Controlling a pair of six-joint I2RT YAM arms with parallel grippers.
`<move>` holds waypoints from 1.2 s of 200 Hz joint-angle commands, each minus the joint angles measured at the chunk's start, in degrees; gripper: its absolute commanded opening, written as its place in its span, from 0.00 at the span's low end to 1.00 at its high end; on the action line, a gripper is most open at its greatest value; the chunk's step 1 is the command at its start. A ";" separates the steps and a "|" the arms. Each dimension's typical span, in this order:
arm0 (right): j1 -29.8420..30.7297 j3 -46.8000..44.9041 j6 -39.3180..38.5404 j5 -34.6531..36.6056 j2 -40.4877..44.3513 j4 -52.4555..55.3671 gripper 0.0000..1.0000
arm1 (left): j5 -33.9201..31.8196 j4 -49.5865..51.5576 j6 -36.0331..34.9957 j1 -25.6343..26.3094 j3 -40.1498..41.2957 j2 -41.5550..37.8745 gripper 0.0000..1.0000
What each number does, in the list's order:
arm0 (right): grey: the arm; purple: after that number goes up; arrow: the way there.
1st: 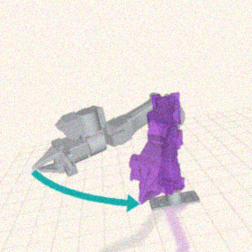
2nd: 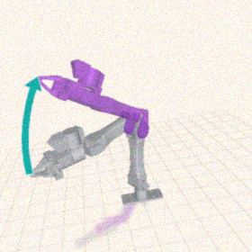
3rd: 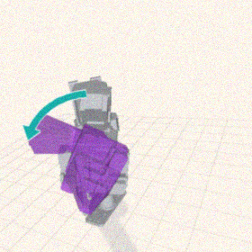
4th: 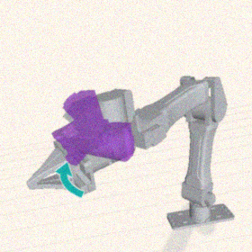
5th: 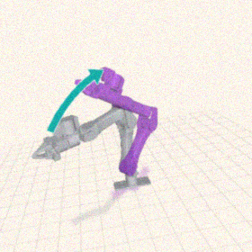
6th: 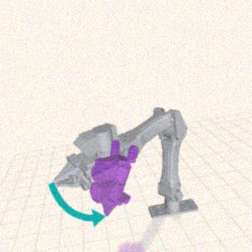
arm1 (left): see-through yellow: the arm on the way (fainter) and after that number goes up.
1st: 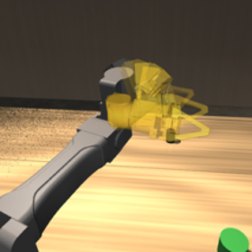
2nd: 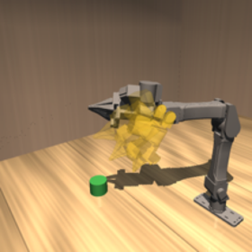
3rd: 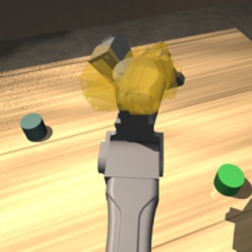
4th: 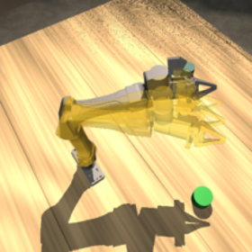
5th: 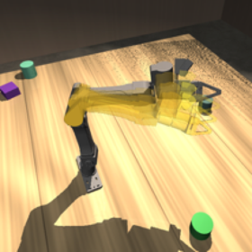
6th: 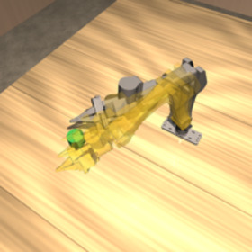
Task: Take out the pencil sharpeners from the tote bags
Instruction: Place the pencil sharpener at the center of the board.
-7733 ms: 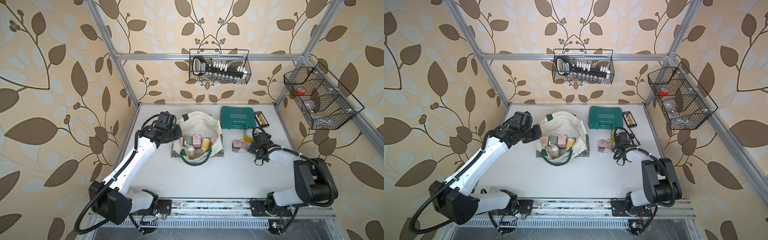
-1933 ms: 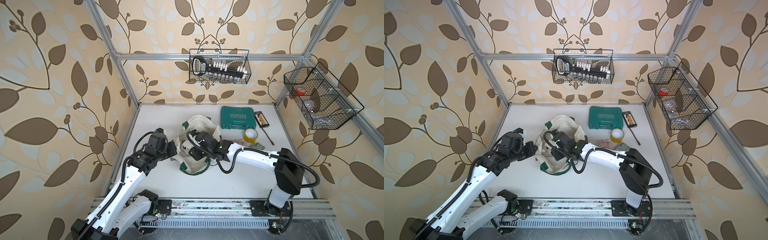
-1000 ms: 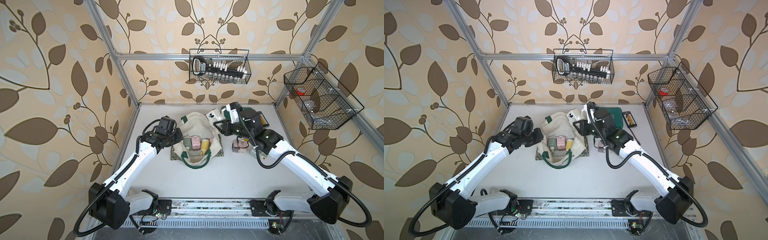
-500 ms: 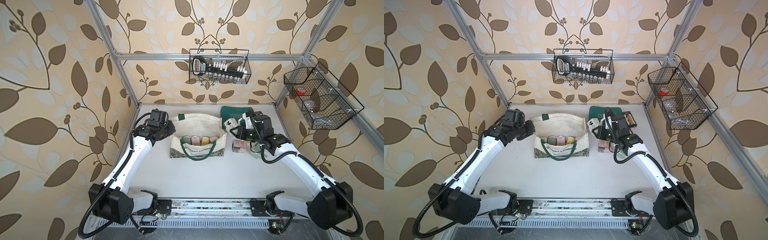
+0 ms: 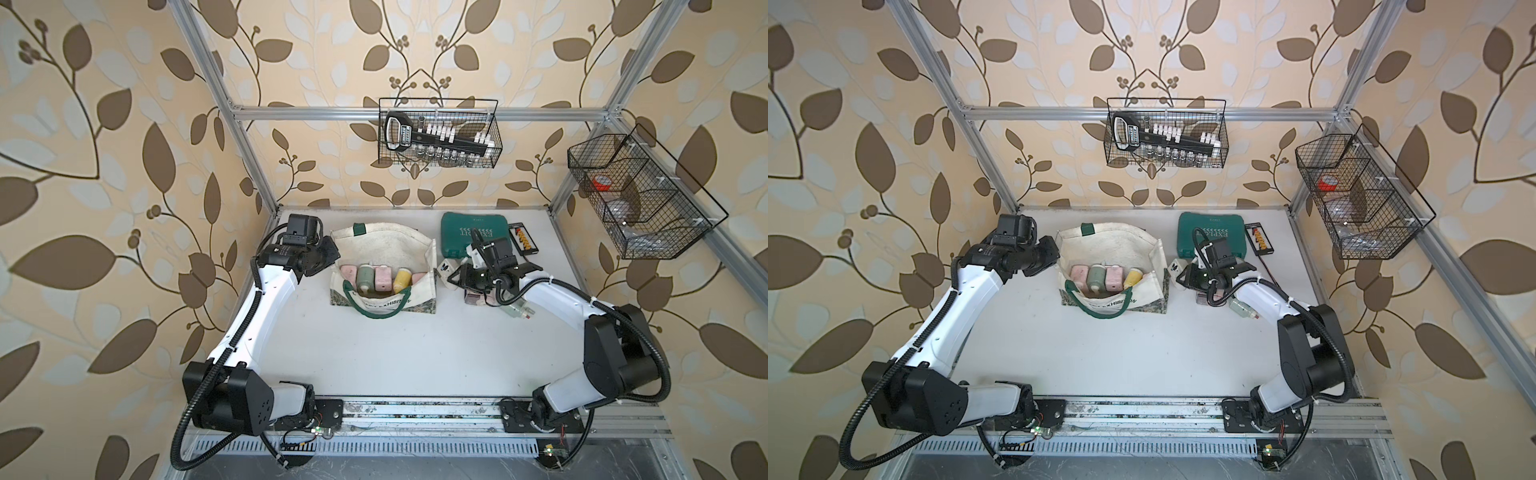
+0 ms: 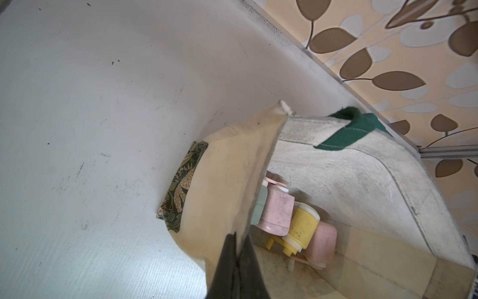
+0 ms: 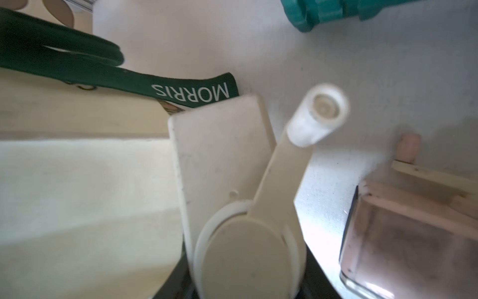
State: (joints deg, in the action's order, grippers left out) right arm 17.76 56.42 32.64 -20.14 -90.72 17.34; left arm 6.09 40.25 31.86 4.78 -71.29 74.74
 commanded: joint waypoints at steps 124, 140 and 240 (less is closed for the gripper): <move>0.43 8.27 2.89 3.30 -14.23 2.34 0.44 | 0.35 0.94 -2.47 -3.55 0.67 -3.81 0.00; 0.47 8.07 3.01 4.03 -14.11 2.30 0.49 | 0.72 0.56 -2.29 -3.54 1.08 -3.75 0.00; 0.40 9.54 2.98 6.37 -12.79 3.50 0.78 | 1.63 0.64 -2.80 -3.54 1.50 -4.22 0.00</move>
State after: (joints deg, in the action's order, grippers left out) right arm 18.00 63.99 35.99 -16.05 -104.05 19.05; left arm 7.31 41.89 30.17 2.13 -70.08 72.27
